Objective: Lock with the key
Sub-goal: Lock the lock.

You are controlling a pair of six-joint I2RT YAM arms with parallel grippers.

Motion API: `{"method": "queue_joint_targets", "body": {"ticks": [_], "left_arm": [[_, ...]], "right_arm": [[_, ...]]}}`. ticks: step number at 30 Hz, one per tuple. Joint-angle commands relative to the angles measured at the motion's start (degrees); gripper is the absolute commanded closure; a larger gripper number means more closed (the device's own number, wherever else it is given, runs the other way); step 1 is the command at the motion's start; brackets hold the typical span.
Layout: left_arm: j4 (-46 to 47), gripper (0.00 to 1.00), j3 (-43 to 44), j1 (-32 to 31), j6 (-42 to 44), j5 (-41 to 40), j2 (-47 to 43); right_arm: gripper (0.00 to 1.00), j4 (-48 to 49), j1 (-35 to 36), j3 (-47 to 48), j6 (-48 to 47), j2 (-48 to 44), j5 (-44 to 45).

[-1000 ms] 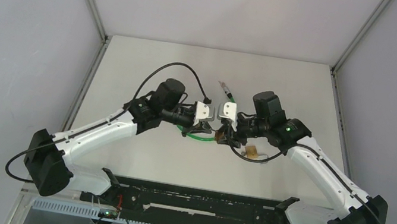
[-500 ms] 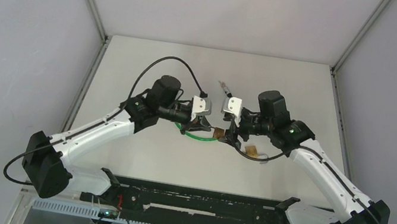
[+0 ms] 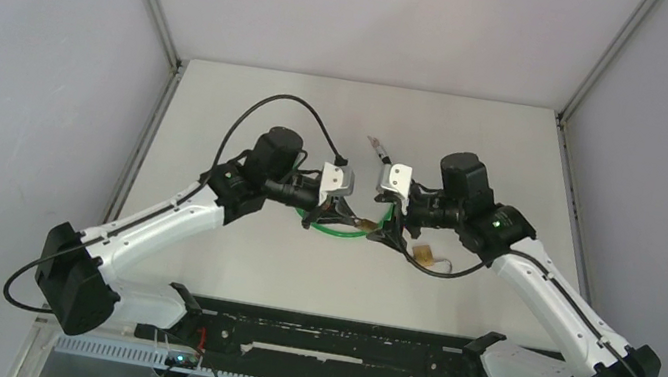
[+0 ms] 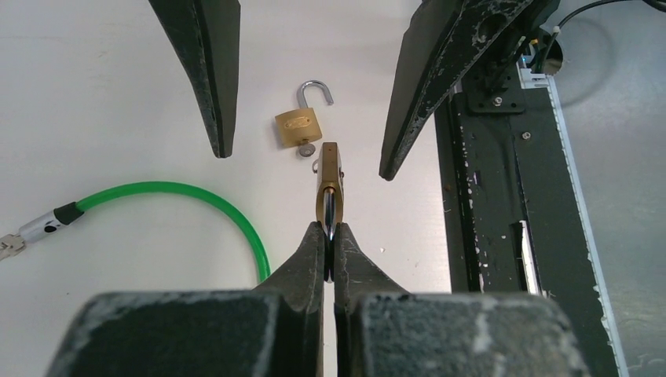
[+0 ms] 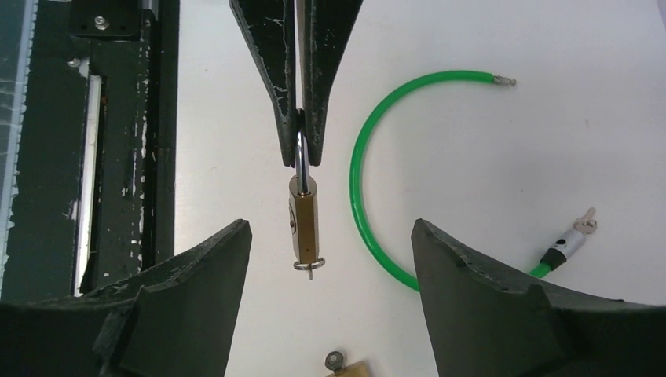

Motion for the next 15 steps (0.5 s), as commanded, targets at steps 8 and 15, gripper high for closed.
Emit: {"method": "queue_joint_targets", "body": {"ticks": [8, 15], "left_arm": [[6.10, 1.00, -1.45, 0.67, -4.10, 2.57, -4.99], [9.54, 1.00, -3.48, 1.13, -6.57, 3.26, -6.26]], "right_arm": [[0.31, 0.48, -0.94, 0.11, 1.69, 2.55, -7.84], [0.39, 3.42, -1.33, -1.49, 4.47, 2.60, -11.20]]}}
